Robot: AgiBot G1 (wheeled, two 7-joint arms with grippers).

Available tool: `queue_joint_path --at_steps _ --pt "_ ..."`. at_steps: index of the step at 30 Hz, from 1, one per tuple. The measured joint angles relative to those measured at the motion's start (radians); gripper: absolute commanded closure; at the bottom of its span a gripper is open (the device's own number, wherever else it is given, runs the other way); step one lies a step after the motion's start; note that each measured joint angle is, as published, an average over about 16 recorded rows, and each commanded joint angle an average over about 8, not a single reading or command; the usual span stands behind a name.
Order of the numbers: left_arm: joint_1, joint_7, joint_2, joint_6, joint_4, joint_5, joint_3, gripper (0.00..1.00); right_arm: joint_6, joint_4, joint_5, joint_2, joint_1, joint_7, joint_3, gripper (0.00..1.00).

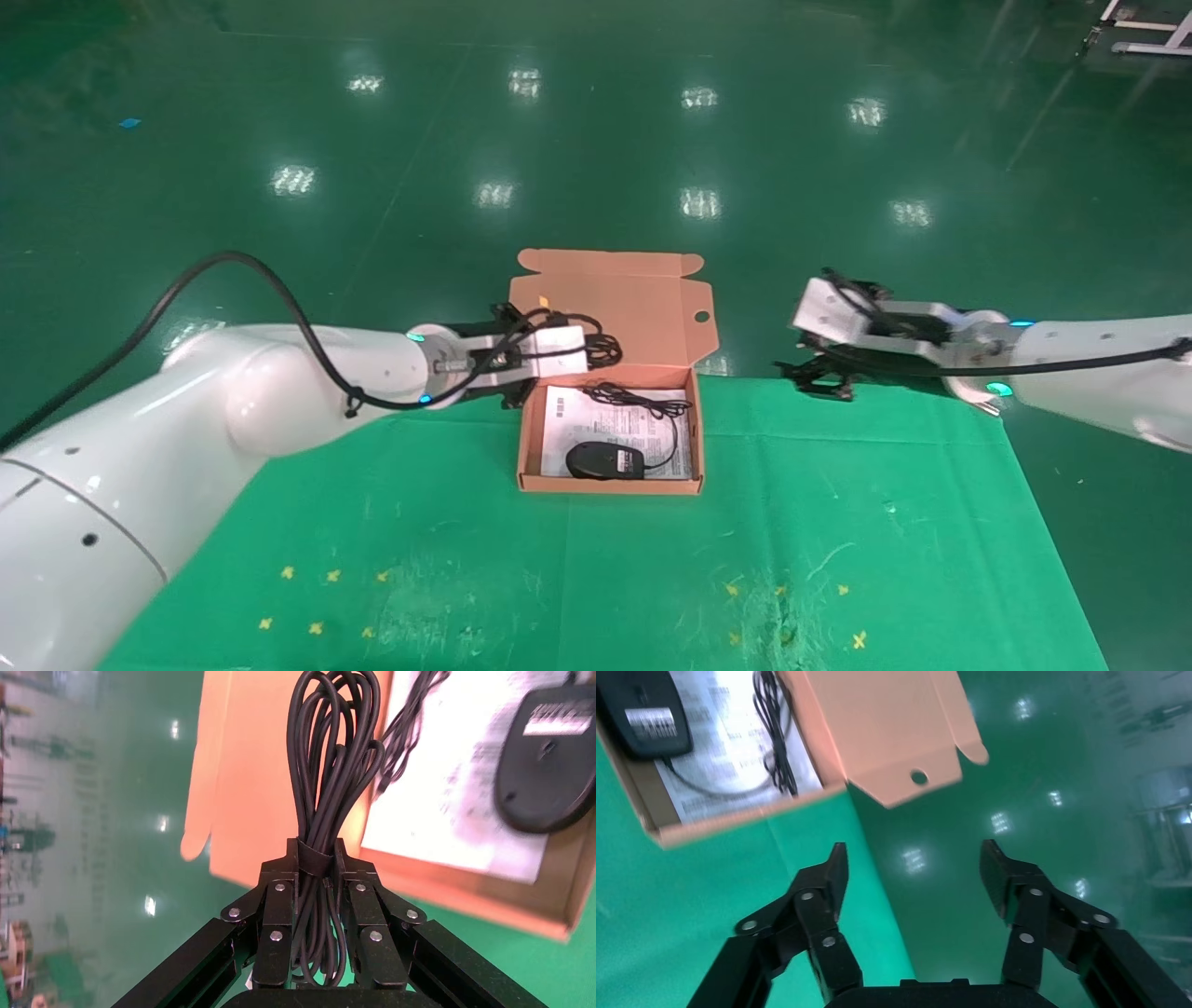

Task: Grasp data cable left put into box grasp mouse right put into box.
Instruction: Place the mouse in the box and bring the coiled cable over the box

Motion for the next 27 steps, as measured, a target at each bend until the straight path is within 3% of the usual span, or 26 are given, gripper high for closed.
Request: queue_joint_path --at_steps 10,11,18,19,27 --pt "0.01 0.13 0.017 -0.069 0.025 -0.19 0.1 1.0 0.009 0.194 -0.035 0.152 -0.018 0.116 -0.021 0.0" --pt "0.01 0.137 0.018 -0.074 0.027 -0.206 0.11 0.94 0.011 0.211 -0.04 0.163 -0.02 0.128 -0.024 0.0" --pt "0.004 0.166 0.02 -0.095 0.038 -0.282 0.158 0.07 0.02 0.288 -0.068 0.206 -0.026 0.193 -0.04 0.0" --pt "0.003 0.168 0.02 -0.097 0.039 -0.288 0.161 0.0 0.02 0.293 -0.07 0.209 -0.026 0.198 -0.042 0.0" --pt "0.002 0.17 0.012 -0.099 0.034 -0.304 0.172 0.0 0.023 0.305 -0.078 0.214 -0.026 0.209 -0.046 0.0"
